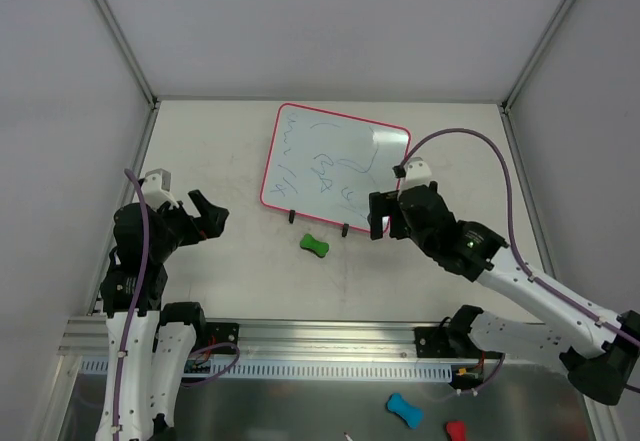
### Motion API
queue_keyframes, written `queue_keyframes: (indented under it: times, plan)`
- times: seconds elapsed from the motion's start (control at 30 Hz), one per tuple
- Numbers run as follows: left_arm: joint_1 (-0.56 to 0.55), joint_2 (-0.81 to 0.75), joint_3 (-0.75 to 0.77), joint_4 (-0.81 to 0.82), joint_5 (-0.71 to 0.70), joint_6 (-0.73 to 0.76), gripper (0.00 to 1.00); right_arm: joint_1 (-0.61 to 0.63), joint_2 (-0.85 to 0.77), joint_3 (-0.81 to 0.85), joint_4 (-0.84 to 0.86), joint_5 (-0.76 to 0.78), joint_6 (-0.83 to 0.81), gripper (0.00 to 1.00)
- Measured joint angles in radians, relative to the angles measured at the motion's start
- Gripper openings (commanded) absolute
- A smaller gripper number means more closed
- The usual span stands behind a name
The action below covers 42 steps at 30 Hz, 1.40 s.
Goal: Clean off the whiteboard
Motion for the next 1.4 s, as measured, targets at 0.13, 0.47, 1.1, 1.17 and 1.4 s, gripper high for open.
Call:
queue_keyframes:
  times: [0.13, 0.47, 1.1, 1.17, 1.4]
  plan:
    - [0.0, 0.006, 0.0, 0.0, 0.032, 0.004, 0.99, -0.077, -0.069, -0.04, 0.005, -0.098, -0.021, 0.99]
    - [0.0, -0.048, 0.0, 0.001, 0.101, 0.027, 0.99, -0.396, -0.111, -0.066, 0.061, -0.449, -0.054, 0.99]
    - [0.0, -0.036, -0.017, 0.01, 0.108, 0.026, 0.99, -0.966, 0.192, -0.202, 0.728, -1.019, 0.212, 0.97]
    - [0.0, -0.038, -0.017, 0.011, 0.109, 0.026, 0.99, -0.967, 0.222, -0.206, 0.798, -1.022, 0.219, 0.98]
    - [-0.006, -0.058, -0.017, 0.019, 0.113, 0.02, 0.99, -0.969, 0.356, -0.211, 1.065, -1.09, 0.238, 0.94]
